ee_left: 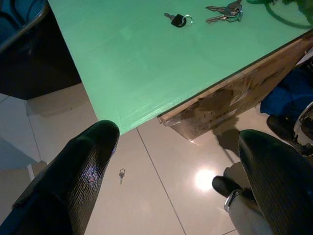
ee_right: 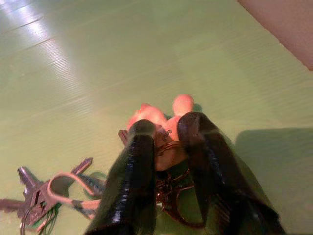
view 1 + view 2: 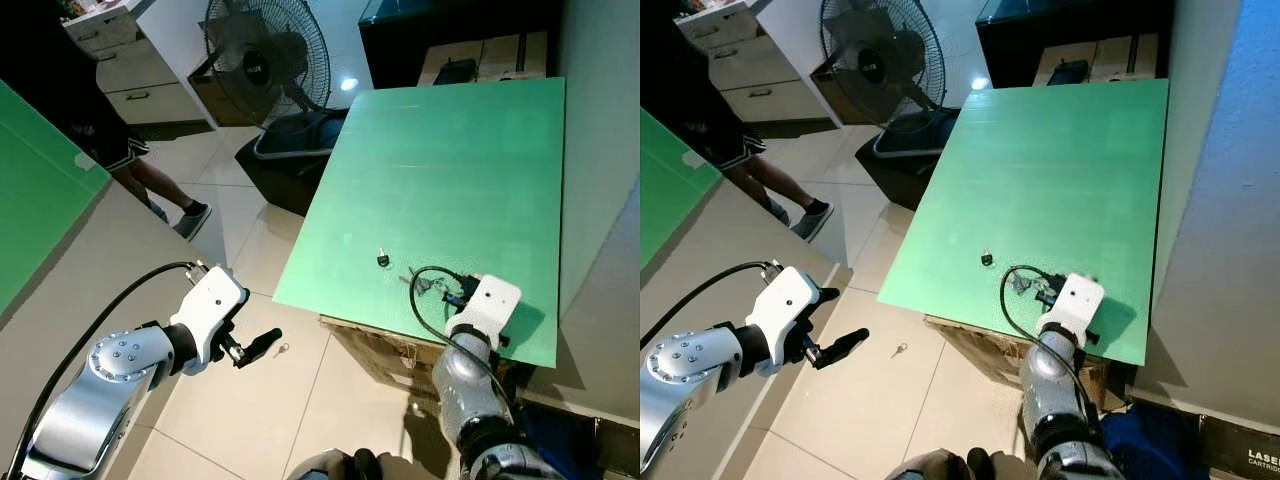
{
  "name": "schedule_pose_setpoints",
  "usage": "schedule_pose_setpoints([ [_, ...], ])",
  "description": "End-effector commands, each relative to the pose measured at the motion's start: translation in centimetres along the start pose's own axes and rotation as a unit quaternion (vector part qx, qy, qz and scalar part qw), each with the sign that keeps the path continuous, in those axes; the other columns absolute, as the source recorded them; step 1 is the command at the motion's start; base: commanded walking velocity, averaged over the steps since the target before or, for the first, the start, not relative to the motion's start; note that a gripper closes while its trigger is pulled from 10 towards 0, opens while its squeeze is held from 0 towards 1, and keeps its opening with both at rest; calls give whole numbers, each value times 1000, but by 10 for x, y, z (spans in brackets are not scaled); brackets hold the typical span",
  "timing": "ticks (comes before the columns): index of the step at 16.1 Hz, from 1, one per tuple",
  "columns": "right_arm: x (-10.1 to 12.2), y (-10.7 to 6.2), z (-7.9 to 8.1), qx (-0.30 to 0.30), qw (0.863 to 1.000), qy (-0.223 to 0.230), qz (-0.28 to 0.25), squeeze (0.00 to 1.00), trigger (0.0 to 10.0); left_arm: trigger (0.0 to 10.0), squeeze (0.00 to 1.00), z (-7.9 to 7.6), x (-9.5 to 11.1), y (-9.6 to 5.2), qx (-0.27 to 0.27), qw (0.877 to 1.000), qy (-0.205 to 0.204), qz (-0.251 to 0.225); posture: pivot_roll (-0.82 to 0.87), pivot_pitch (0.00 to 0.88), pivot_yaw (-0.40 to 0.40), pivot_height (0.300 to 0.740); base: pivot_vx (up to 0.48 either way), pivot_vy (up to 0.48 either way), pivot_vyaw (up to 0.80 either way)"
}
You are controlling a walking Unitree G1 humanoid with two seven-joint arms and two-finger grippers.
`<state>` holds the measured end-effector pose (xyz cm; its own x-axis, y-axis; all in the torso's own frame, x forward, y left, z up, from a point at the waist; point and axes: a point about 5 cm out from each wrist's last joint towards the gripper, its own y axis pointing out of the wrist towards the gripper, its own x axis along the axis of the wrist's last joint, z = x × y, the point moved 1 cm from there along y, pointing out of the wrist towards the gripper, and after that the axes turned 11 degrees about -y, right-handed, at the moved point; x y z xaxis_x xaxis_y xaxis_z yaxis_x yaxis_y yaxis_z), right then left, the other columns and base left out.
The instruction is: Hang keys on a hook
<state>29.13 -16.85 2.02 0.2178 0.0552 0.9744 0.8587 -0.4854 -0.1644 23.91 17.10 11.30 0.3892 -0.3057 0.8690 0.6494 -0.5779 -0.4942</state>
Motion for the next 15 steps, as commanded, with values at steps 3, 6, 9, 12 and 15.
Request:
schedule_pose_setpoints([
  [3, -3, -20, 19, 25, 999, -37, -17, 0, 0, 10000, 0, 8, -5, -8, 15, 1000, -2, 16, -1, 146, 400, 740, 0, 0, 0],
  [6, 11, -26, 28, 36, 996, -68, -55, 0, 0, 10000, 0, 7, -5, -6, 13, 1000, -3, 16, -10, 148, 400, 740, 0, 0, 0],
  [9, 16, -29, 27, 37, 996, -51, -70, 0, 0, 10000, 0, 6, -5, -5, 11, 1000, -2, 16, -10, 143, 400, 740, 0, 0, 0],
  [12, 10, -23, 25, 26, 997, -64, -34, 584, 10000, 10000, 0, 6, -4, -6, 12, 1000, -2, 15, -8, 140, 400, 740, 0, 0, 0],
  [15, 6, -18, 21, 21, 999, -46, -20, 1000, 10000, 10000, 0, 6, -5, -6, 11, 1000, -2, 15, -4, 139, 400, 740, 0, 0, 0],
])
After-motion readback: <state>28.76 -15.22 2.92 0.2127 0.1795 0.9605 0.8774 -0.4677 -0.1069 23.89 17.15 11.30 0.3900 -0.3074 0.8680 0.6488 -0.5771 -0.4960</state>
